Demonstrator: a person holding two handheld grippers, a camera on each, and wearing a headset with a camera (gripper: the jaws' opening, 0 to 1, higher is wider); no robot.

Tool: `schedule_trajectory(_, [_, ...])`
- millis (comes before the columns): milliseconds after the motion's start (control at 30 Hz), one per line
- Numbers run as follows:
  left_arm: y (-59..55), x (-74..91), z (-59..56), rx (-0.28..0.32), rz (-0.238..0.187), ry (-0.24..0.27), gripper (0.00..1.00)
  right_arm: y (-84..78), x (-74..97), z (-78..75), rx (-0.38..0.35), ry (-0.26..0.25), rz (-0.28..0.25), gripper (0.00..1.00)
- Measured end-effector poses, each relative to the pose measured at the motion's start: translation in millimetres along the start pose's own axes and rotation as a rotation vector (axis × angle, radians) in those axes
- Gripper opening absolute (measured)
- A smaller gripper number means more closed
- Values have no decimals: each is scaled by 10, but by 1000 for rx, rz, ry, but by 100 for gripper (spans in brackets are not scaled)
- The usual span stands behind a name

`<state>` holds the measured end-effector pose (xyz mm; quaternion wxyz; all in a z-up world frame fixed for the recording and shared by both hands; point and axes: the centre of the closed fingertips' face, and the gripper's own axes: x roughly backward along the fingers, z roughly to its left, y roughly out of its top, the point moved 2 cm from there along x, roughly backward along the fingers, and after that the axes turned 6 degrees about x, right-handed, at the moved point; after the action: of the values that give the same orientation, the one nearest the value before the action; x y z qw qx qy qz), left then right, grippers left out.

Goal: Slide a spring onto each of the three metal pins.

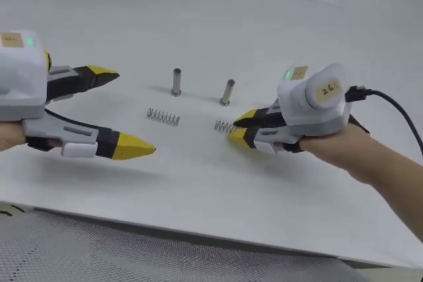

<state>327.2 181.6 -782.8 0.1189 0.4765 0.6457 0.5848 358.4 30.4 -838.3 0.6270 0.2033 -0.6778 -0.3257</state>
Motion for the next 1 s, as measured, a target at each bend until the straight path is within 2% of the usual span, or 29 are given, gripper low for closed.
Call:
schedule_trajectory(267, [-18, -19, -28, -3, 14, -6, 91, -7, -7, -4, 33, 5, 7, 8])
schedule_trajectory(633, [-6, -63, -149, -17, 36, -52, 87, 86, 208, 9, 78, 7, -15, 8])
schedule_trajectory(833, [-42, -101, -272, -36, 70, -107, 85, 142, 291, 33, 128, 14, -16, 8])
schedule_trajectory(1000, [0, -158, -329, -51, 82, -142, 81, 178, 331, 92, 198, 23, -10, 8])
